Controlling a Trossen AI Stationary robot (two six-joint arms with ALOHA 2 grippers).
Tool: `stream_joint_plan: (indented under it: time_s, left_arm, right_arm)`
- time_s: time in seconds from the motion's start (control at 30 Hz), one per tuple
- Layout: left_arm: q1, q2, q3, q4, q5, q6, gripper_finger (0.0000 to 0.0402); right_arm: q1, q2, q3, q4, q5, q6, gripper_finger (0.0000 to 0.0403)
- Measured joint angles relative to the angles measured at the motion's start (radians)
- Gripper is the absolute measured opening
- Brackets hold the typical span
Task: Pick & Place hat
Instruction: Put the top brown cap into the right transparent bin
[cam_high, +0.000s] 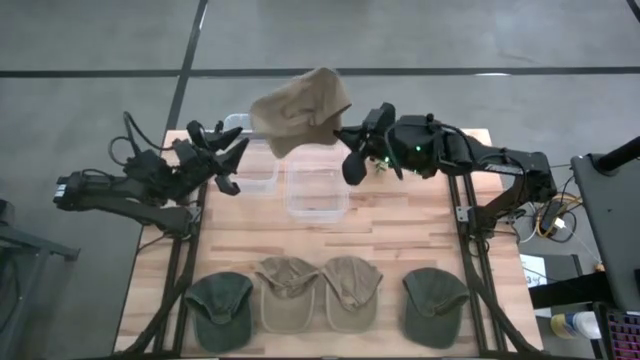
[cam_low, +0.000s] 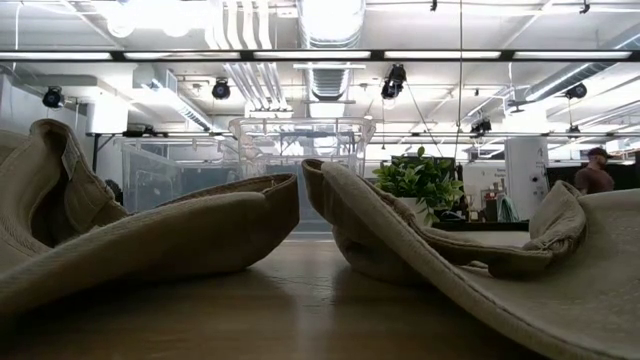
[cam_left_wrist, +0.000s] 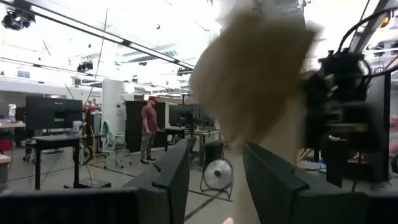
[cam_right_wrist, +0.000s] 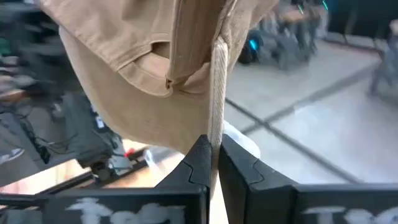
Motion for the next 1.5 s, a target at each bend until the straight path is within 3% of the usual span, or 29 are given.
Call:
stream_joint_plan:
  time_s: [0.17, 0.3, 0.6, 0.87, 1.07, 1.37, 1.5]
  left_arm:
    - [0.000, -0.012, 0.000, -0.051, -0.001, -0.005, 0.0145]
    - [0.000, -0.011, 0.000, -0.061, 0.000, -0.004, 0.0145]
    - [0.000, -0.026, 0.000, -0.057, 0.000, -0.031, 0.0145]
    - [0.000, -0.044, 0.000, -0.056, 0.000, -0.038, 0.0145]
    - [0.001, -0.055, 0.000, -0.057, 0.000, -0.048, 0.0145]
    - [0.001, -0.056, 0.000, -0.058, 0.000, -0.048, 0.0145]
    - [0.001, -0.056, 0.000, -0.061, 0.000, -0.048, 0.0145]
  right_arm:
    - [-0.072, 0.004, -0.001, -0.168, -0.087, 0.182, 0.0011]
    - [-0.113, 0.023, -0.001, -0.273, -0.098, 0.288, 0.0011]
    - [-0.173, 0.107, -0.003, -0.352, -0.230, 0.445, 0.0012]
    - [-0.216, 0.239, -0.005, -0.428, -0.367, 0.509, 0.0013]
    - [-0.247, 0.319, -0.005, -0.498, -0.397, 0.519, 0.0013]
    - [-0.261, 0.372, -0.005, -0.496, -0.486, 0.532, 0.0013]
    - [-0.260, 0.371, -0.005, -0.500, -0.486, 0.529, 0.0033]
